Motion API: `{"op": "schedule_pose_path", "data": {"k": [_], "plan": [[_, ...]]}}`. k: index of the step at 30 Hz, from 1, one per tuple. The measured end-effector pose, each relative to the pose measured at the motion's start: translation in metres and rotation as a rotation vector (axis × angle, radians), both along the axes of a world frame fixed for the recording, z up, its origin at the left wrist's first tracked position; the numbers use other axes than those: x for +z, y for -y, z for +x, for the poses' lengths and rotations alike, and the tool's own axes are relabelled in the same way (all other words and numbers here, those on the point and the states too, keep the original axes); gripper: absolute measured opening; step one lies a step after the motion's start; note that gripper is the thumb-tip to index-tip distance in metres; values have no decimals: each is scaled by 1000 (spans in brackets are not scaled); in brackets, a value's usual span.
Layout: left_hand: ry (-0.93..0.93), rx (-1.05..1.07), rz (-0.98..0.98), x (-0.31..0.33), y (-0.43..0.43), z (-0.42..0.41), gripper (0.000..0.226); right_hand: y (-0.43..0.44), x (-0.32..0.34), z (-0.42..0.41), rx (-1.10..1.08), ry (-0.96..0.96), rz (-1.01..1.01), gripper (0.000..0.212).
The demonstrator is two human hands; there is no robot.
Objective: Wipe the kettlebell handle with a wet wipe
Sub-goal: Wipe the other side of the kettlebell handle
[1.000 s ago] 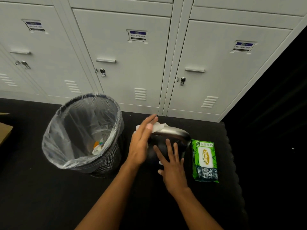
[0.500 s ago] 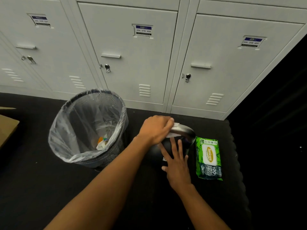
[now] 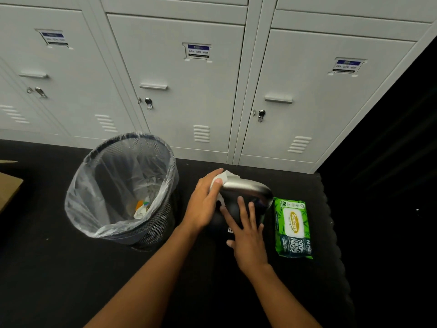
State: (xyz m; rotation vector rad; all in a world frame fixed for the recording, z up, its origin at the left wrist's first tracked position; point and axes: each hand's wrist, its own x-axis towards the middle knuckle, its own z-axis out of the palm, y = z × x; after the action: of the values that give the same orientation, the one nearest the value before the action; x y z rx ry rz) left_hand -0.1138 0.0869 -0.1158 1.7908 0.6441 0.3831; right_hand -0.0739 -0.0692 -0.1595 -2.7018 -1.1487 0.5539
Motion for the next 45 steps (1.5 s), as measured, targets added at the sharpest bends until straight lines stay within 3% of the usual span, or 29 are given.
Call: {"op": "schedule_pose_path", "data": {"k": [4,7,10,13,16,18,21,24,26,28,30,33,35,38,40,42,45], "plan": [[-120,21,179,15,13,11,45,0,-3,0,5,15,-12,109],[-224,-91,467,23,27,15,47,1,-3,-1,0,12,-24,101],[-162,-88,602,17,37,5,47,1,-3,-1,-5,9,-18,106],[-30,-20,417,0,44,-9,46,1,-3,-1,-9,16,8,121],[54,65,167,-4,39,-7,46,0,-1,-1,-9,21,10,120],[12,118,30,1,22,3,41,0,-1,0,-2,18,-13,117],[-173,72,-7,21,-3,21,37,-1,-2,-1,-2,15,-17,113],[-323,12,140,38,-2,38,36,-1,-2,-2,2,19,-16,109],[-342,13,343,39,13,42,35,0,-3,-1,-1,9,-10,105],[-302,40,561,31,27,35,36,0,-3,-1,-4,-1,-16,99],[-160,13,639,19,32,19,38,1,-2,-1,-3,-2,-24,99],[15,-28,440,8,26,-1,43,0,0,-1,0,1,-9,107],[28,11,231,7,21,-2,38,-1,0,-1,0,9,-13,111],[-86,191,-244,13,3,13,32,-2,0,-1,-7,8,-18,111],[-215,258,-420,20,-6,23,34,-2,0,-1,-9,8,-26,111],[-271,254,-350,30,-4,35,36,-2,0,-1,2,17,-34,111],[-335,258,-25,40,19,47,36,-1,-1,-2,0,1,-17,106]]}}
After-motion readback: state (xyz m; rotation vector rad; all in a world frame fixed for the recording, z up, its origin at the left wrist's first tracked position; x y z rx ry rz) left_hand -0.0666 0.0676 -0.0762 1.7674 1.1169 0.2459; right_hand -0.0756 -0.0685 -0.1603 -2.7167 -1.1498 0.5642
